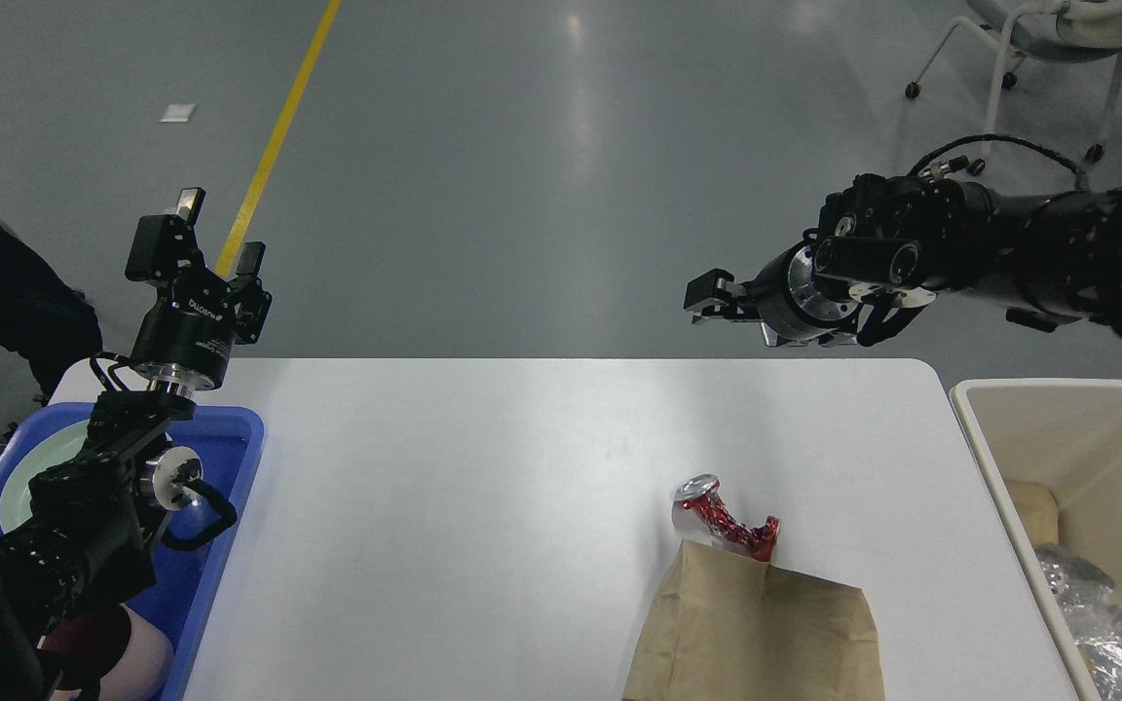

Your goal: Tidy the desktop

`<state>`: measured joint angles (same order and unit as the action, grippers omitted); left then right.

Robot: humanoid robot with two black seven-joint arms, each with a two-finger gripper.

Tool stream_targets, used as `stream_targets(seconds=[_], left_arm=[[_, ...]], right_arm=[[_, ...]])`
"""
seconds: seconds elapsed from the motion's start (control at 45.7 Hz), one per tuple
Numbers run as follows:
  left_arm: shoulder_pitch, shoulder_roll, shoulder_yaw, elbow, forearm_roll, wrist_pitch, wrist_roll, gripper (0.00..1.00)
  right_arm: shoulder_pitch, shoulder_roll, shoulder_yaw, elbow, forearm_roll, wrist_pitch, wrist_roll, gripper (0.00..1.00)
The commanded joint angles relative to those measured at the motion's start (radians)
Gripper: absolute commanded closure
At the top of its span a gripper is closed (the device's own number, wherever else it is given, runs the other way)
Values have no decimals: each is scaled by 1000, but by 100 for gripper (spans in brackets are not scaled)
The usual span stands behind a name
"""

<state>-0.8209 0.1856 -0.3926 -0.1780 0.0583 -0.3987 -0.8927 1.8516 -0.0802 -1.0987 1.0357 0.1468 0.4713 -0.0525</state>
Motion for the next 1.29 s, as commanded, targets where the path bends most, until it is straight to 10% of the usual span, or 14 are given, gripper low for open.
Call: stream_targets(seconds=[0.0, 0.219, 1.27], left_arm=[[0, 0, 0, 0, 0, 0, 0, 4], [0, 0, 0, 0, 0, 0, 0, 4], [0, 0, 0, 0, 0, 0, 0, 4]], right_arm=[[101, -24, 3, 115, 4, 197, 2, 0], [155, -38, 3, 162, 8, 489, 0, 0], [-347, -138, -32, -28, 1, 313, -3, 0]])
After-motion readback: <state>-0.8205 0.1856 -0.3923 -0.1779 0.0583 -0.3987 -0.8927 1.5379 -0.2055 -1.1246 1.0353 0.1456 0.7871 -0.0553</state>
